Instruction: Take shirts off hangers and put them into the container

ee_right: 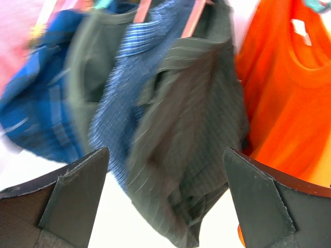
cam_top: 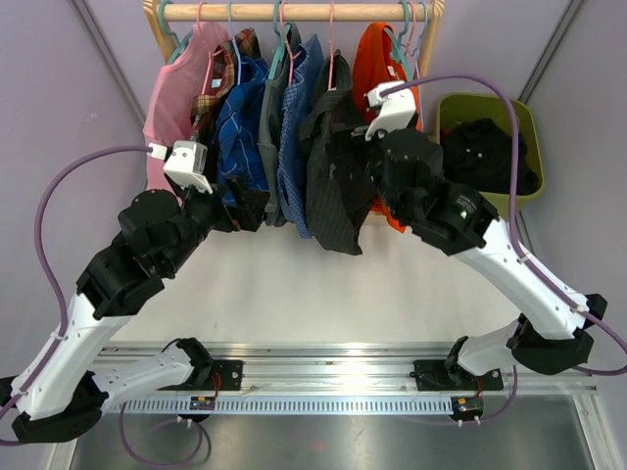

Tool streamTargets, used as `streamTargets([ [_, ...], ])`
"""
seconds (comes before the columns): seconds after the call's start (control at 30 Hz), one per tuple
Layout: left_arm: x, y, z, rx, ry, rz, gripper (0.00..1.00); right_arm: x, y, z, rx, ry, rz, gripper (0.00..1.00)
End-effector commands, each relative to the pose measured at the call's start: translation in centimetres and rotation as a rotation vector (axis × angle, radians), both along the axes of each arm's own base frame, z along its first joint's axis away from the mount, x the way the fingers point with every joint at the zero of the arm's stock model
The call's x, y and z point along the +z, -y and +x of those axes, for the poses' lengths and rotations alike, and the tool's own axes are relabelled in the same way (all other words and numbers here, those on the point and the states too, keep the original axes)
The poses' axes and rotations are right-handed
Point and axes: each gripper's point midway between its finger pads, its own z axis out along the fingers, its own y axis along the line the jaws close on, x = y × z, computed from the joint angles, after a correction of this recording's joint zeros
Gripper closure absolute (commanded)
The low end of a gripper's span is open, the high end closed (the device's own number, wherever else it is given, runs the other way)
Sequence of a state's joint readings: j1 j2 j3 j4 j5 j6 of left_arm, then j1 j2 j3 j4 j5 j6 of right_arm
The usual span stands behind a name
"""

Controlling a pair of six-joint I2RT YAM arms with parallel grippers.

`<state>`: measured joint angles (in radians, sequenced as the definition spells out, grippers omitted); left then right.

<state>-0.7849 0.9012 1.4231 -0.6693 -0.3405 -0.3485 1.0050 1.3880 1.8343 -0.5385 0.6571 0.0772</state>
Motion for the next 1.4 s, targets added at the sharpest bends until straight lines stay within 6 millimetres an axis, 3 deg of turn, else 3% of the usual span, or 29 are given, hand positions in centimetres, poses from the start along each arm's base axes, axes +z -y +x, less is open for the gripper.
streamTargets([
  [0.0, 0.7, 0.9, 0.1, -0.022, 0.016, -0.052, 0.01, 0.8, 1.0, 2.2, -0.002, -0.043, 0.106, 0.01],
  [0.2, 0.4, 0.6, -0.1, -0.010, 0.010, -0.081, 0.01, 2.3, -0.2, 4.1, 0.036, -0.052, 0.165, 0.01],
  [0.33, 0.3, 0.3, -0.2, 0.000, 0.010, -0.090, 0.01, 2.7, -2.2, 3.7, 0.137, -0.061, 0.197, 0.01],
  [0.43, -0.1, 0.2, -0.3, 0.006, 0.003, -0.088, 0.01, 3.7, -2.2, 3.8, 0.149, -0.044, 0.241, 0.01],
  [0.53, -0.1, 0.0, -0.3, 0.014, 0.002, -0.091, 0.01, 2.9, -2.4, 4.8, 0.128, -0.077, 0.237, 0.00],
  [0.6, -0.3, -0.1, -0.2, 0.020, 0.001, -0.089, 0.01, 1.0, -3.4, 6.0, 0.121, -0.128, 0.216, 0.01],
  [0.8, -0.4, -0.4, -0.4, 0.026, 0.001, -0.094, 0.01, -1.5, -4.1, 8.8, 0.039, -0.171, 0.164, 0.01],
  [1.23, -0.7, -1.2, -0.5, 0.055, -0.001, -0.099, 0.01, -5.3, -4.0, 10.7, -0.035, -0.237, 0.135, 0.04],
  [1.37, -0.7, -1.3, -0.6, 0.058, -0.002, -0.096, 0.01, -5.3, -4.0, 10.8, -0.039, -0.234, 0.134, 0.08],
])
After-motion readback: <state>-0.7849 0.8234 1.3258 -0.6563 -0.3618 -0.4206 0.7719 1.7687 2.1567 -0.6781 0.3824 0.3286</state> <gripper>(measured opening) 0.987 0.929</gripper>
